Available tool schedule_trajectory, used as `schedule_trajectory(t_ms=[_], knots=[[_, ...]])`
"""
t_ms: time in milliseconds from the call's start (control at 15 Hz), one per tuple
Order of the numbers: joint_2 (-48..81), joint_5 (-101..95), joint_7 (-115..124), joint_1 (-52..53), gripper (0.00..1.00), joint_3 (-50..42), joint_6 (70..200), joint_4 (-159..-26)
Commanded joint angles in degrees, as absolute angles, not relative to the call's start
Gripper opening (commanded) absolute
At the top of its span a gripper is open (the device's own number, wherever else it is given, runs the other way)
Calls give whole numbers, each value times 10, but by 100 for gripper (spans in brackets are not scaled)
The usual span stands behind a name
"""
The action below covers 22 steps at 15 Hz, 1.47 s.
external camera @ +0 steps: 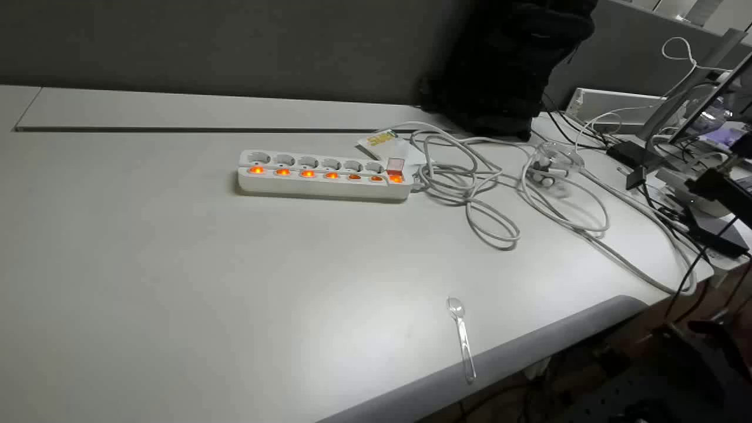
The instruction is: Switch off the third switch from the left
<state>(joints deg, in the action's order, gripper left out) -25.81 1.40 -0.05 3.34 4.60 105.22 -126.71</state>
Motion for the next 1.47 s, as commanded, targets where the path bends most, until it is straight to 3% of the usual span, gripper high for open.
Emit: schedule_trajectory(t_ms=[0,1067,1400], knots=[[-258,13,1,36,100,44,1052,-1266],[-258,13,1,36,100,44,1052,-1266],[-188,23,10,39,100,49,1106,-1254]])
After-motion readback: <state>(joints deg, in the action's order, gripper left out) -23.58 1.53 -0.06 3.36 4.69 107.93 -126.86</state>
